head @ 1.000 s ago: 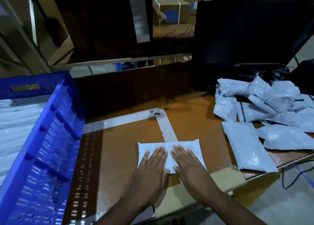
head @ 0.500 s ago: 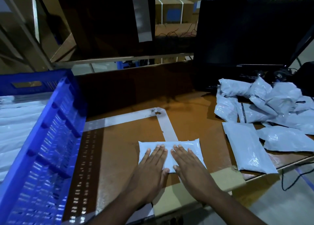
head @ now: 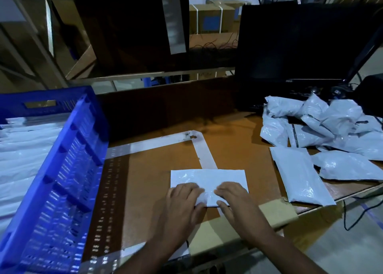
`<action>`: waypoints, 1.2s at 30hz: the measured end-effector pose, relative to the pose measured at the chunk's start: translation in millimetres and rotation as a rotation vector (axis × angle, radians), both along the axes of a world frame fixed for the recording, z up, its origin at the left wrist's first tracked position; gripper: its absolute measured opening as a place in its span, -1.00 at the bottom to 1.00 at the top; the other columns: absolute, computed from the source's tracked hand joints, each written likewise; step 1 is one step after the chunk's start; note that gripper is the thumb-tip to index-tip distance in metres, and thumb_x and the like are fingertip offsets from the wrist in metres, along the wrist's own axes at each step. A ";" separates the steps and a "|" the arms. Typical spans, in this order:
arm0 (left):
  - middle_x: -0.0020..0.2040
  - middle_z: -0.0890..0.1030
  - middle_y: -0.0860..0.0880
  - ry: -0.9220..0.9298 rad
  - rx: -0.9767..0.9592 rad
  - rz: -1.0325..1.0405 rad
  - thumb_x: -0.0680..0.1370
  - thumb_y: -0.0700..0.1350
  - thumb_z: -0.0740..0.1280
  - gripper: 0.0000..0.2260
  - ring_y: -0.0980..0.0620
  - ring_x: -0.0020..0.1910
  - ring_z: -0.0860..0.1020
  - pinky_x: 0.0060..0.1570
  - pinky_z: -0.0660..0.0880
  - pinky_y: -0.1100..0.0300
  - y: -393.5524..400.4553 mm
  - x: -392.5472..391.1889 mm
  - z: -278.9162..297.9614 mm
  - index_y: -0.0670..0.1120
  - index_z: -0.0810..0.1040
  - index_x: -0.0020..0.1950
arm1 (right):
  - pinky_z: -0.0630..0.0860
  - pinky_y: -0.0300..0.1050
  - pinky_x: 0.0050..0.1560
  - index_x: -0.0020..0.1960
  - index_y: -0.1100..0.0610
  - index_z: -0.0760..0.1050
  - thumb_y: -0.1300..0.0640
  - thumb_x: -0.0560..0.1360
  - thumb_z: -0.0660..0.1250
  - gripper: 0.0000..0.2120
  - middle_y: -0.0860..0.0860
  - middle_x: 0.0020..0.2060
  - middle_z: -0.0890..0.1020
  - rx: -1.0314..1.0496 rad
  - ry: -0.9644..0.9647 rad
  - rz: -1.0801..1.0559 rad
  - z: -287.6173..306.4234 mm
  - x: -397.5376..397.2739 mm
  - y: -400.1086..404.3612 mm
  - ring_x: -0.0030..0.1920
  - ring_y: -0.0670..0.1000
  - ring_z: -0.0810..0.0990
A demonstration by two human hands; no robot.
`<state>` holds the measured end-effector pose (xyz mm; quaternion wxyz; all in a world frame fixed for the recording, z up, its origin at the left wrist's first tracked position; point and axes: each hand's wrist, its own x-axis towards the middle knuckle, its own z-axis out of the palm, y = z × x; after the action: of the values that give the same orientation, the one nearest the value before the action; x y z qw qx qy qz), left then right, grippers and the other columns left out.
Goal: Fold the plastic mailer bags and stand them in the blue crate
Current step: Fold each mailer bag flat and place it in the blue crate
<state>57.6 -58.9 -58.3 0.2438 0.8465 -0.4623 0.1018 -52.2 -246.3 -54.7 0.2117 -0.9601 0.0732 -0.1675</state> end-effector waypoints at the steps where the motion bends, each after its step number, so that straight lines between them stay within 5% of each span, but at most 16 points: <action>1: 0.15 0.51 0.19 -0.015 0.024 -0.005 0.62 0.06 0.28 -0.82 0.08 0.15 0.53 0.08 0.38 0.20 -0.2 -0.2 -1.0 0.14 0.55 0.20 | 0.39 -0.12 0.40 0.29 0.00 0.57 0.04 0.60 0.29 -0.72 -0.12 0.27 0.56 0.003 0.013 0.000 -0.7 1.3 1.4 0.34 -0.21 0.35; 5: 0.07 0.52 0.20 0.019 0.089 0.043 0.64 0.07 0.19 -0.82 0.09 0.09 0.50 -0.05 0.48 0.15 -5.2 4.3 2.9 0.16 0.55 0.17 | 0.17 -0.30 0.44 0.37 0.00 0.53 0.02 0.65 0.21 -0.68 -0.13 0.36 0.51 0.038 0.050 -0.013 0.2 7.1 0.1 0.40 -0.17 0.37; 16: 0.04 0.51 0.25 0.157 0.052 0.059 0.63 0.07 0.18 -0.87 0.17 0.08 0.45 0.02 0.36 0.17 -7.9 4.2 7.2 0.18 0.53 0.05 | 0.39 -0.24 0.23 0.16 -0.07 0.49 0.03 0.60 0.25 -0.85 -0.19 0.13 0.50 0.028 0.041 -0.011 3.3 5.4 5.1 0.23 -0.15 0.44; 21: 0.04 0.52 0.24 0.195 0.086 0.066 0.62 0.06 0.24 -0.90 0.17 0.10 0.43 0.00 0.31 0.19 -12.3 10.0 13.0 0.17 0.54 0.05 | 0.26 -0.06 0.51 0.27 -0.03 0.53 0.01 0.61 0.20 -0.72 -0.14 0.23 0.54 -0.031 0.066 -0.017 3.8 8.0 6.1 0.28 -0.14 0.46; 26: 0.00 0.53 0.25 0.230 0.054 0.074 0.63 0.06 0.20 -0.86 0.19 0.06 0.43 0.00 0.33 0.16 -6.9 1.2 12.9 0.17 0.55 -0.01 | 0.28 -0.05 0.49 0.16 -0.05 0.55 0.00 0.58 0.25 -0.80 -0.18 0.11 0.57 0.019 0.067 -0.029 10.0 7.0 4.7 0.20 -0.17 0.47; 28: -0.01 0.56 0.23 0.260 0.024 0.092 0.67 0.03 0.20 -0.82 0.19 0.03 0.46 -0.02 0.37 0.15 -11.4 5.3 23.5 0.17 0.59 -0.01 | 0.27 -0.03 0.50 0.27 -0.04 0.54 -0.02 0.60 0.25 -0.73 -0.14 0.22 0.54 -0.010 0.106 -0.026 15.2 13.3 5.0 0.27 -0.12 0.45; 31: 0.22 0.55 0.19 0.275 0.003 0.161 0.68 0.04 0.24 -0.81 0.14 0.14 0.50 0.07 0.46 0.15 -19.3 14.4 31.5 0.14 0.54 0.26 | 0.29 -0.04 0.48 0.48 -0.02 0.36 -0.02 0.63 0.20 -0.58 -0.06 0.47 0.36 -0.003 0.145 -0.086 18.1 19.8 11.9 0.46 -0.02 0.29; 36: 0.35 0.56 0.04 0.087 0.259 0.184 0.57 0.09 0.34 -0.60 -0.01 0.38 0.48 0.42 0.32 0.00 -15.4 19.0 6.4 -0.01 0.57 0.37 | -0.33 -0.16 0.55 0.64 0.04 -0.02 -0.22 0.62 -0.24 -0.34 -0.06 0.60 -0.08 -0.101 0.267 -0.062 -1.1 17.2 17.8 0.61 -0.03 -0.13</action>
<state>76.6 -74.4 -51.8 0.1419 0.9132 -0.3812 0.0264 -35.0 -228.4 -55.8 0.1462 -0.9805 0.1219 -0.0482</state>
